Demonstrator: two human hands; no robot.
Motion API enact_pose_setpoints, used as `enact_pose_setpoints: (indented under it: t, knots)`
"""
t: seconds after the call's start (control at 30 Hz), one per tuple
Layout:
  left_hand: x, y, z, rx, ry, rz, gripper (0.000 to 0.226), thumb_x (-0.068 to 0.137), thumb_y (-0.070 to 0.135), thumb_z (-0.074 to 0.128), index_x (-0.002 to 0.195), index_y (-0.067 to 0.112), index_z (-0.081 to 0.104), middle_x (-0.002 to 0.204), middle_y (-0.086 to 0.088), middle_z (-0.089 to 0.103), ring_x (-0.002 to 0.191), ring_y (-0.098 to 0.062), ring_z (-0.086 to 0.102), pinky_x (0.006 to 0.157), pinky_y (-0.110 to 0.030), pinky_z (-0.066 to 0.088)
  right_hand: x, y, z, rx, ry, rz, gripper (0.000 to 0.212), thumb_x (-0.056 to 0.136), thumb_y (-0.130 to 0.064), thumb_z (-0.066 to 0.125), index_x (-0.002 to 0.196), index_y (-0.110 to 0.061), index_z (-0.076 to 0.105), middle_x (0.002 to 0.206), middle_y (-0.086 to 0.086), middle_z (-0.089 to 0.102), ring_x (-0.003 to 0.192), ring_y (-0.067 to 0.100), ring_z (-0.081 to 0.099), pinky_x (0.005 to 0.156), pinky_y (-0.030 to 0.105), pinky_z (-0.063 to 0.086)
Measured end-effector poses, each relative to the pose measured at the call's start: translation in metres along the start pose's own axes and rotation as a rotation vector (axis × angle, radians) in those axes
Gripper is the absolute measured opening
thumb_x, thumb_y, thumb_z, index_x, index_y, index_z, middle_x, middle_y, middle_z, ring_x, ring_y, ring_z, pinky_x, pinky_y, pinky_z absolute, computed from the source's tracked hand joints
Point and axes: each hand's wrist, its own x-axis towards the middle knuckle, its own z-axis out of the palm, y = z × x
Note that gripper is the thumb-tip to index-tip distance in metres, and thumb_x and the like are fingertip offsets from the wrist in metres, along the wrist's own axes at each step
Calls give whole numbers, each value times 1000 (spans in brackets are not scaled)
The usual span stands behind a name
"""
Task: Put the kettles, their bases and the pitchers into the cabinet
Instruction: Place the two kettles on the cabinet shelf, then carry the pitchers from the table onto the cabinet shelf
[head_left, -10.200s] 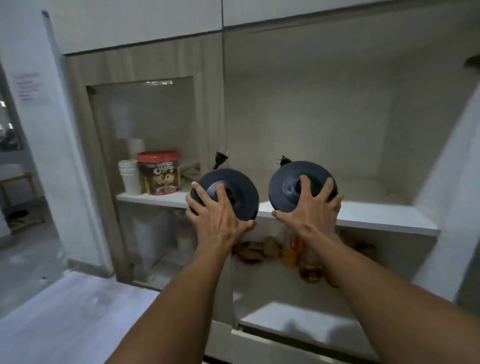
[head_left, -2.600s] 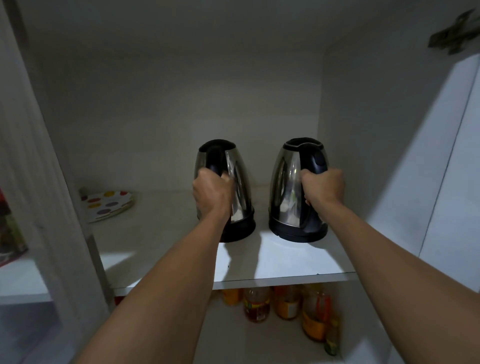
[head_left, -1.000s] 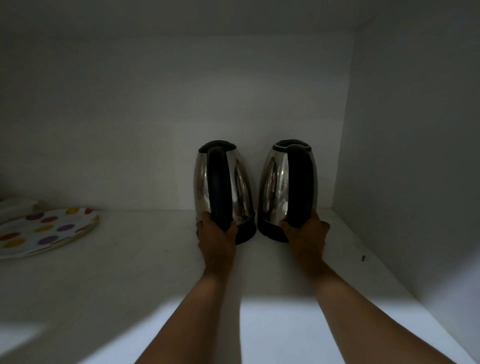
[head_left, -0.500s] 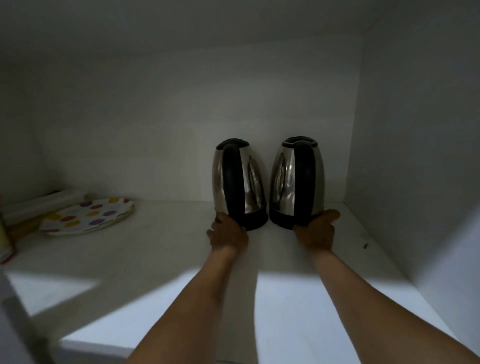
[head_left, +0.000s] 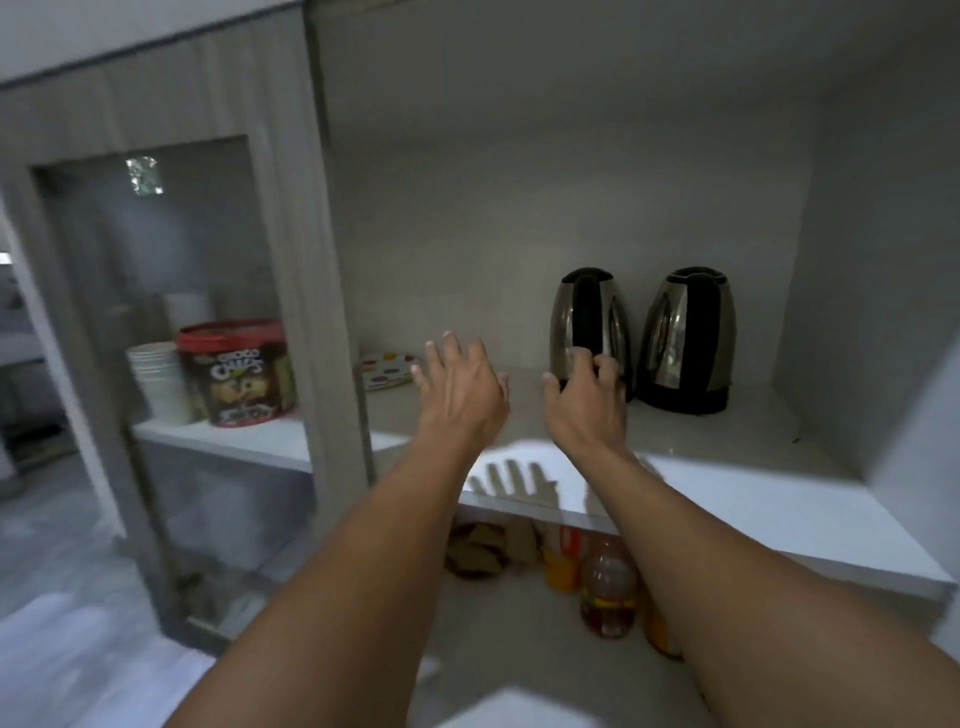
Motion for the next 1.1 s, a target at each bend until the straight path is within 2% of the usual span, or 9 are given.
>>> enact_pose_setpoints:
  t: [0.17, 0.27, 0.4, 0.63, 0.83, 1.1]
  knots:
    - [-52, -63, -89, 46, 112, -83, 57, 100, 37, 39, 149, 12, 28, 162, -20, 11, 151, -37, 7, 121, -55, 9, -61, -90, 22, 88, -46, -212, 50, 99, -39, 47, 142, -13, 45, 146, 14, 44, 130, 38, 45, 104, 43, 38]
    - [-80, -119, -139, 117, 200, -207, 62, 99, 37, 39, 154, 12, 21, 163, -18, 7, 151, -36, 4, 120, -55, 7, -104, -146, 47, 160, -136, -311, 51, 98, -40, 46, 143, -15, 45, 151, 13, 41, 133, 37, 42, 106, 43, 37]
    - [-129, -197, -208, 289, 267, -391, 66, 99, 39, 39, 155, 12, 15, 163, -18, 4, 151, -38, 3, 119, -59, 7, -167, -222, 88, 269, -304, -432, 53, 98, -39, 48, 145, -17, 43, 158, 13, 32, 139, 37, 36, 110, 44, 34]
    - [-221, -292, -288, 532, 280, -711, 65, 100, 41, 37, 155, 12, 16, 163, -17, 5, 150, -39, 3, 117, -62, 9, -285, -329, 140, 377, -605, -704, 49, 100, -42, 44, 143, -18, 43, 158, 9, 29, 139, 35, 36, 107, 49, 38]
    - [-300, -340, -331, 650, 312, -1053, 67, 101, 42, 36, 156, 12, 12, 164, -17, 2, 150, -39, 3, 116, -63, 9, -377, -392, 171, 422, -871, -925, 52, 99, -44, 44, 144, -17, 43, 161, 8, 23, 139, 37, 35, 106, 50, 39]
    - [-409, -369, -355, 766, 389, -1420, 60, 100, 39, 38, 152, 14, 21, 162, -15, 11, 148, -37, 13, 114, -62, 15, -495, -418, 192, 458, -1182, -1174, 48, 99, -41, 42, 138, -14, 46, 157, 8, 26, 131, 38, 41, 100, 49, 42]
